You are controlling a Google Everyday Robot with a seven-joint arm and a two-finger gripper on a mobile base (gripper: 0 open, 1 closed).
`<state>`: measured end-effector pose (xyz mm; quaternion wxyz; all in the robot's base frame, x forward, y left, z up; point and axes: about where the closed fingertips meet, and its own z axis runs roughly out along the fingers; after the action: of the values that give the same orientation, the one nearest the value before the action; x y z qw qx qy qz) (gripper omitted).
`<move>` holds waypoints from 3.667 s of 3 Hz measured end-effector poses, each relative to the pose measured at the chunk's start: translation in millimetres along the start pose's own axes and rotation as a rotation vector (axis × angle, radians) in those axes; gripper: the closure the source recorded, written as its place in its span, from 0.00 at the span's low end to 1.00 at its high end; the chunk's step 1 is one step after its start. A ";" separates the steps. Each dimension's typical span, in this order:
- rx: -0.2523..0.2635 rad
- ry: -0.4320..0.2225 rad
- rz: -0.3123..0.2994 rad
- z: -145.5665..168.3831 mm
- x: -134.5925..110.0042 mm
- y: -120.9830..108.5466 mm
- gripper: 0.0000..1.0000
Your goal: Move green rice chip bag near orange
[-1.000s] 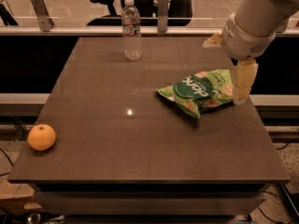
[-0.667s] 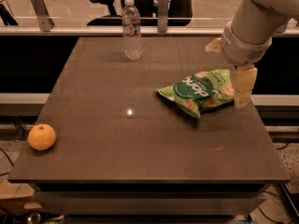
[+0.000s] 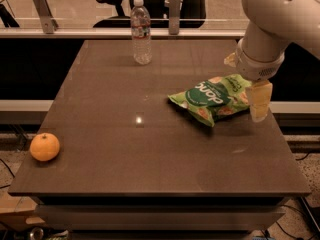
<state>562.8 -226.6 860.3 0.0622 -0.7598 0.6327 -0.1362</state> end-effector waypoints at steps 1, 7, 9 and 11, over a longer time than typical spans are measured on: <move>0.007 -0.009 -0.017 6.8 -3.6 -3.1 0.00; -0.093 -0.208 -0.226 6.8 -44.9 35.2 0.65; -0.030 -0.207 -0.161 -12.4 -43.0 51.0 1.00; 0.058 -0.182 -0.050 -50.0 -30.0 36.5 1.00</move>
Offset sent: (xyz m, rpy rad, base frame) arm -0.0005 0.0287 -0.0113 0.0460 0.0496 0.1878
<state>509.2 -200.4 894.5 0.1380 -0.7824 0.6012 -0.0863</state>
